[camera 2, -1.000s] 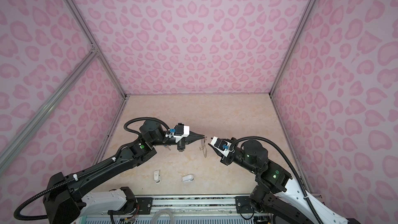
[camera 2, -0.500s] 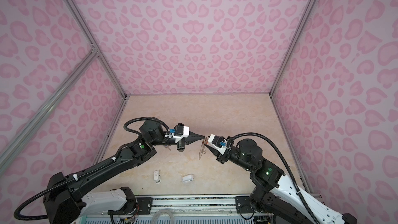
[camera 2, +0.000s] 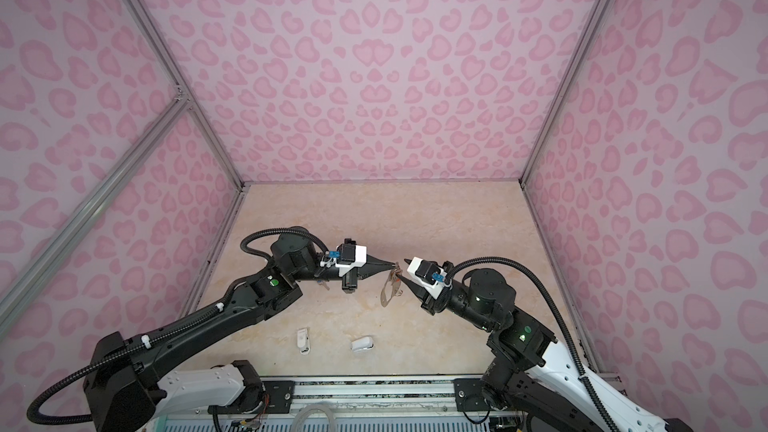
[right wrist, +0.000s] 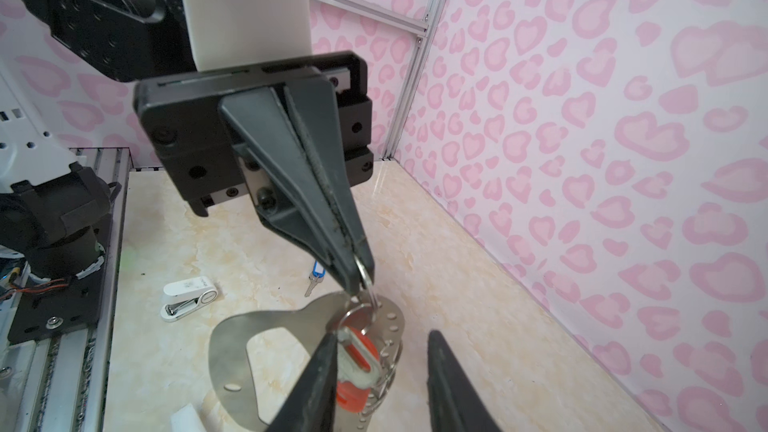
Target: Put the keys on the keyring
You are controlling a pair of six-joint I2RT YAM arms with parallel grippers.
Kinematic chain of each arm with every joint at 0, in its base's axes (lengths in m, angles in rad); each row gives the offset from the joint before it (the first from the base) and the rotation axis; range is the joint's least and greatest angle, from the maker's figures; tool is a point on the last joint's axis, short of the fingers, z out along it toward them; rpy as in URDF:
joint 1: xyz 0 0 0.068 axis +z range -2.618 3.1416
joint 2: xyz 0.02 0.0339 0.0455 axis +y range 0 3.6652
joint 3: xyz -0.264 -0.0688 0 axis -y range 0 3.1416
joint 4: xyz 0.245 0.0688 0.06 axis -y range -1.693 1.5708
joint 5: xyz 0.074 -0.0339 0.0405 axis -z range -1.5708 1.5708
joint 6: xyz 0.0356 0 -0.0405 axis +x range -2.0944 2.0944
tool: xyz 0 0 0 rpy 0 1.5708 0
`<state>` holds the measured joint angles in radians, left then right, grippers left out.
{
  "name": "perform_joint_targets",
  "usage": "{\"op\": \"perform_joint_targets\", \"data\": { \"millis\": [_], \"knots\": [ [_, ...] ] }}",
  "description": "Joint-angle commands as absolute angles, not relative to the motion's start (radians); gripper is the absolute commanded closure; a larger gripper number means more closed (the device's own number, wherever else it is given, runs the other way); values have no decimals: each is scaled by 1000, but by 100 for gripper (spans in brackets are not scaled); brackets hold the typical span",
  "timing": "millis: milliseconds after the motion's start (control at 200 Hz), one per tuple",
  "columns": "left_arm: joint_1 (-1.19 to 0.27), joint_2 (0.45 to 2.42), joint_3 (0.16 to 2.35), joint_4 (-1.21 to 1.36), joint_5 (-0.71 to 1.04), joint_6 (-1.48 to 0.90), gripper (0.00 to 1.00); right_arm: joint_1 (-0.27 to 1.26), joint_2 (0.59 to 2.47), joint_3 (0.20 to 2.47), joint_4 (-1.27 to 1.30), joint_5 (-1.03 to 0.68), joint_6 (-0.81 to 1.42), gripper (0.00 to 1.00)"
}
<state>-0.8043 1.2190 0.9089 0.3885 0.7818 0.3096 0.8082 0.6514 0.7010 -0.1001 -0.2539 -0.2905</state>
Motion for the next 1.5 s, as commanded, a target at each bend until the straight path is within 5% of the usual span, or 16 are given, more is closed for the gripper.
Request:
{"op": "perform_joint_targets", "data": {
  "millis": [0, 470, 1005, 1495],
  "knots": [
    [-804, 1216, 931, 403, 804, 323, 97, 797, 659, 683, -75, -283, -265, 63],
    [-804, 1213, 939, 403, 843, 324, 97, 760, 704, 640, 36, -393, -205, 64],
    [-802, 1187, 922, 374, 772, 367, 97, 761, 670, 635, 18, -413, -182, 82],
    [-801, 1180, 920, 368, 759, 368, 97, 760, 660, 641, -24, -408, -202, 75]
  ]
}}
